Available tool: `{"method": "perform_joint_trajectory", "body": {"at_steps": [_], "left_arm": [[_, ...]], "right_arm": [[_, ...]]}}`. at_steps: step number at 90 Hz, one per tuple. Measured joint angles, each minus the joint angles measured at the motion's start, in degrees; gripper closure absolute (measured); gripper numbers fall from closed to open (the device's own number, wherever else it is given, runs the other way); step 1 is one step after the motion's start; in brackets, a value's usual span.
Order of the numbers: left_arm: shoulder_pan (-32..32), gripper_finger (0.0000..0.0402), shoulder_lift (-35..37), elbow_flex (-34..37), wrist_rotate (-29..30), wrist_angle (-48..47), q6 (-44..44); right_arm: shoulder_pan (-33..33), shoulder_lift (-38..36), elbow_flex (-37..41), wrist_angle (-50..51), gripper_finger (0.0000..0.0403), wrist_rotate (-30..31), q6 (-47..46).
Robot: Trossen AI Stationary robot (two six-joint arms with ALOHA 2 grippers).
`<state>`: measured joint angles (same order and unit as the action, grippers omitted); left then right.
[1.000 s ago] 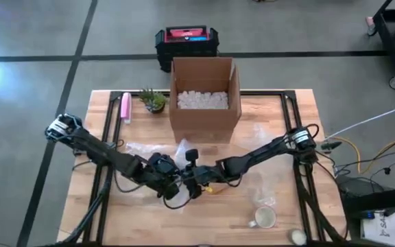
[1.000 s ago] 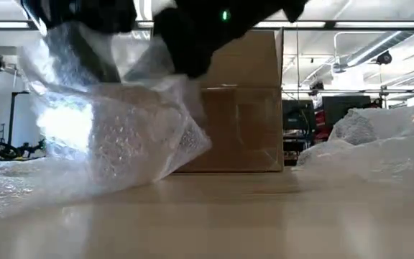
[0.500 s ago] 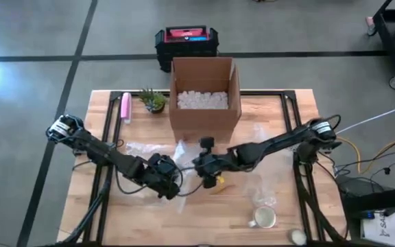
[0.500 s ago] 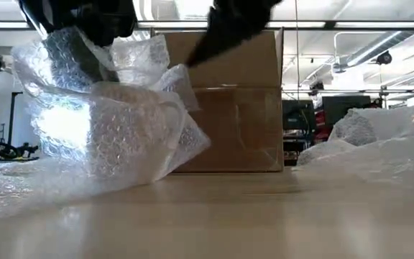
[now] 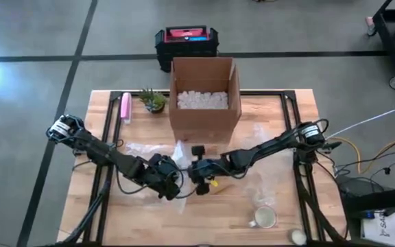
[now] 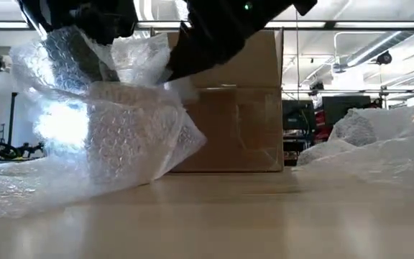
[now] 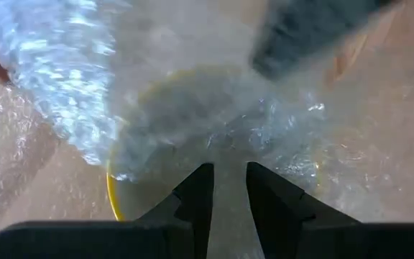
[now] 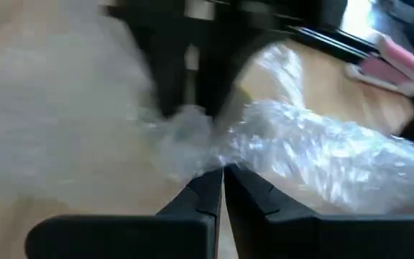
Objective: Wrap mug
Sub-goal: Wrap the orange mug with the bubble wrap
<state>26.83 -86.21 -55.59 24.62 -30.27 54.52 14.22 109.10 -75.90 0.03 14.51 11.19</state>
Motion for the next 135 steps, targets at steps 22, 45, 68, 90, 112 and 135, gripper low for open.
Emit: {"method": "perform_joint_trajectory", "body": {"at_steps": [22, 45, 68, 90, 112, 135], "left_arm": [[0.02, 0.0327, 0.00, 0.02, 0.31, 0.60, 0.00], [-0.09, 0.0327, 1.27, -3.66, -6.57, -2.71, -0.70], [0.89, 0.0327, 4.22, -11.36, 1.64, -10.30, -8.76], [-2.75, 0.0327, 4.46, -8.09, 9.01, -7.69, -10.58], [-4.00, 0.0327, 4.13, 0.33, -2.69, -0.76, -7.00], [-3.32, 0.0327, 4.22, 4.29, -3.58, 1.23, -3.04]], "right_arm": [[-0.02, 4.19, -0.64, -5.66, 0.0400, -2.57, -1.86], [0.06, 7.21, -3.28, -3.98, 0.0401, -2.97, -1.67], [0.01, 7.23, -3.67, -3.28, 0.0401, -2.98, -1.61], [0.07, 7.23, -3.67, -3.14, 0.0401, -3.01, -1.61], [0.13, 7.11, -3.67, -2.95, 0.0401, -2.89, -1.58], [0.16, 2.08, -3.54, 4.89, 0.0401, -3.19, -2.53]]}}
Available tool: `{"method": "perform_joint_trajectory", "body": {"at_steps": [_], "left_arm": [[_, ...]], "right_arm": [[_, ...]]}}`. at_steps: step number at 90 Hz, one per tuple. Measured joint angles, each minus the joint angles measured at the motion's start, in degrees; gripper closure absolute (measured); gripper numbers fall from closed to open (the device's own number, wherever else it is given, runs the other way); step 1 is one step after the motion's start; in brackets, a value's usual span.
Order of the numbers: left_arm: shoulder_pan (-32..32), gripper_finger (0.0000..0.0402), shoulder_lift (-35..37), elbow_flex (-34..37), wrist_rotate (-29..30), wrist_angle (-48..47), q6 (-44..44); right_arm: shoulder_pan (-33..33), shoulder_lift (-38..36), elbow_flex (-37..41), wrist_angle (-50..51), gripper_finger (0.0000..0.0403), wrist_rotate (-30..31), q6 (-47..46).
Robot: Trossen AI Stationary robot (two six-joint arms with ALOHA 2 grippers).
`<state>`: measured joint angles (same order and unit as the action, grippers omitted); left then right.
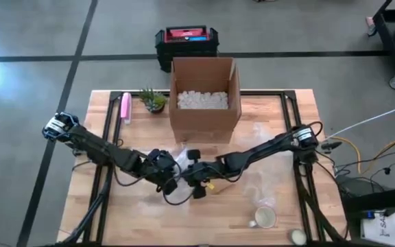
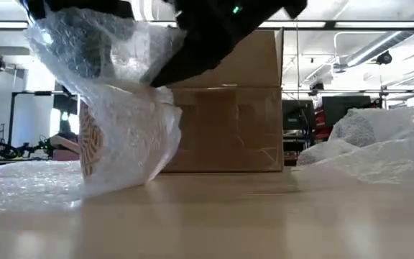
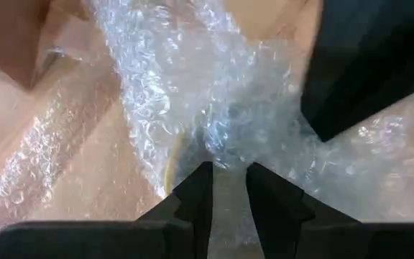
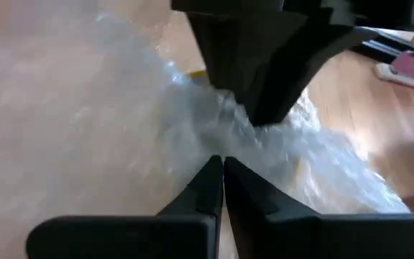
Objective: Wrap mug
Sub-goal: Wrap the orange mug with the bubble wrap
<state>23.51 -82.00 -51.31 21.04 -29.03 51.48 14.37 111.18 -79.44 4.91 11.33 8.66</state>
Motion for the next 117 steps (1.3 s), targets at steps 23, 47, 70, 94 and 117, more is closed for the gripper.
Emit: {"method": "perform_joint_trajectory", "body": {"at_steps": [23, 47, 70, 94, 117], "left_arm": [[0.00, 0.0327, -0.11, 0.37, -0.47, 2.53, -0.03], [0.00, 0.0327, -0.20, 0.45, -0.59, 4.07, -0.92], [0.00, 0.0327, -0.20, 0.46, -0.59, 4.40, -1.44], [0.02, 0.0327, 0.11, 0.22, -0.84, 4.57, -1.53], [2.81, 0.0327, 3.42, -9.97, -7.32, -5.65, -1.68]], "right_arm": [[-1.95, -6.14, 0.05, 6.99, 0.0401, 1.73, 0.28], [-6.64, -2.36, 0.22, 1.32, 0.0401, 4.42, 1.48], [-2.87, 1.27, 0.22, -3.29, 0.0401, -3.82, -0.24], [-1.27, 5.09, -1.05, -5.25, 0.0401, -3.36, -2.52], [-1.25, 4.86, -0.94, -4.55, 0.0401, -3.77, -2.72]]}}
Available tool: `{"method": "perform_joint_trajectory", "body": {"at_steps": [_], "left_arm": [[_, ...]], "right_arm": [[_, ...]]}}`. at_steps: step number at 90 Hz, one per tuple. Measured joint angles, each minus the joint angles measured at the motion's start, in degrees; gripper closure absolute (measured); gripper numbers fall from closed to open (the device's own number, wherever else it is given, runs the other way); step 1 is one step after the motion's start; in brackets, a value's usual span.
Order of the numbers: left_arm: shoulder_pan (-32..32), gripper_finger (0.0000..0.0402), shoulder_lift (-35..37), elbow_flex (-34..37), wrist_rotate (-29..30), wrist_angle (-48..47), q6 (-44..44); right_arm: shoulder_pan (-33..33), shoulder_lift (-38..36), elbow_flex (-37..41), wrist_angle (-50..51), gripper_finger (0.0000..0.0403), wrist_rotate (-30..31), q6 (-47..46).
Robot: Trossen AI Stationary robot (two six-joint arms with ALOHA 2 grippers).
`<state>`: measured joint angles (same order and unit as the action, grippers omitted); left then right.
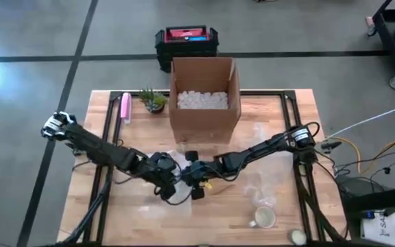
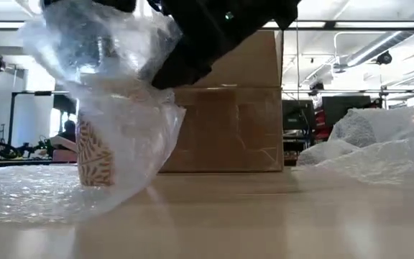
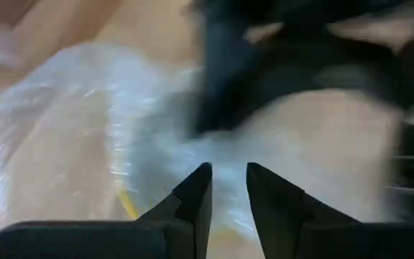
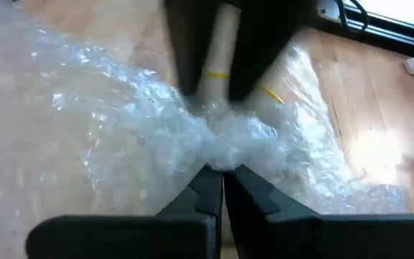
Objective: Wrap mug
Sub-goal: Wrap the orange mug with the bubble wrap
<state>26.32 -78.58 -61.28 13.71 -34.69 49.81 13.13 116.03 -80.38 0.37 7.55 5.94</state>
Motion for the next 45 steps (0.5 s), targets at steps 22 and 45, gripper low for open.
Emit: {"method": "perform_joint_trajectory", "body": {"at_steps": [22, 45], "left_arm": [[2.95, 0.0327, -1.38, -1.59, -2.10, 4.40, -2.27], [2.10, 0.0327, -5.11, 0.75, 5.47, 0.94, -0.27]], "right_arm": [[0.02, 0.02, 0.04, 0.15, 0.0401, 1.26, 0.08], [0.00, -0.04, 0.07, 0.21, 0.0401, 1.53, 0.13]]}}
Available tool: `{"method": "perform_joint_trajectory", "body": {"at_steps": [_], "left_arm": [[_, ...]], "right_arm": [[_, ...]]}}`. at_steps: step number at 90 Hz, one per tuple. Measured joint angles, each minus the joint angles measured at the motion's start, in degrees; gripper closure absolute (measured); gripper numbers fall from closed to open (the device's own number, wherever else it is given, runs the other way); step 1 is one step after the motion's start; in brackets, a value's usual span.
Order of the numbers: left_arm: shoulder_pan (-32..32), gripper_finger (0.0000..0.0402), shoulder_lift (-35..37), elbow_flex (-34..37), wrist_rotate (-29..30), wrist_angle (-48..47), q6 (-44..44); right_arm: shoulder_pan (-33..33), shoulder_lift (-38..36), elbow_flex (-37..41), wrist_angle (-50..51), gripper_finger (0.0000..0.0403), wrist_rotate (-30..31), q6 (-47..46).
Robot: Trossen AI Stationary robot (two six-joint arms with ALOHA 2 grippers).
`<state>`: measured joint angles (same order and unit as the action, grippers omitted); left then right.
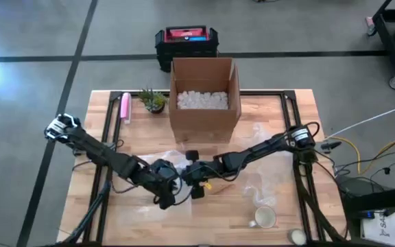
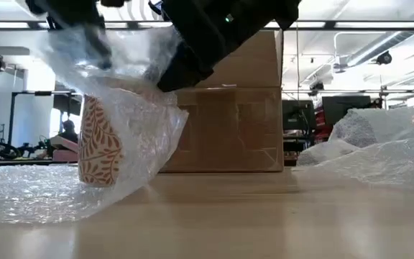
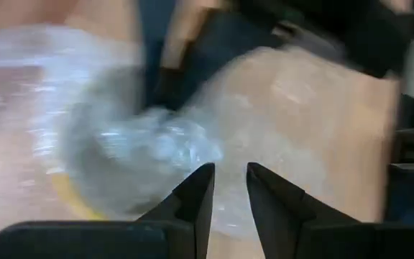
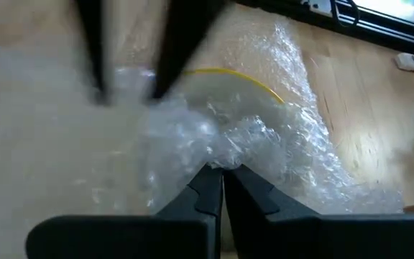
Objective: Wrap mug
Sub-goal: Wrap the orange mug with the bubble wrap
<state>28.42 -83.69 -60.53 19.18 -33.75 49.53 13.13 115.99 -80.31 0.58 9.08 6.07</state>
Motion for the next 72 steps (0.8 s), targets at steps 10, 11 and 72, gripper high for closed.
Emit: {"method": "perform_joint_trajectory", "body": {"at_steps": [10, 11, 72], "left_arm": [[-0.13, 0.0327, 0.56, -0.20, 7.31, -1.23, 0.68], [-0.15, 0.0327, 0.60, -0.20, 7.91, -1.23, 0.78], [-2.44, 0.0327, -3.58, 3.98, 5.75, 2.02, 3.23]], "right_arm": [[0.00, -0.12, 0.03, 0.13, 0.0401, 0.01, 0.38], [0.00, -0.16, 0.04, 0.15, 0.0401, -0.02, 0.46], [0.80, -9.49, 0.04, 5.73, 0.0401, -8.43, -0.62]]}}
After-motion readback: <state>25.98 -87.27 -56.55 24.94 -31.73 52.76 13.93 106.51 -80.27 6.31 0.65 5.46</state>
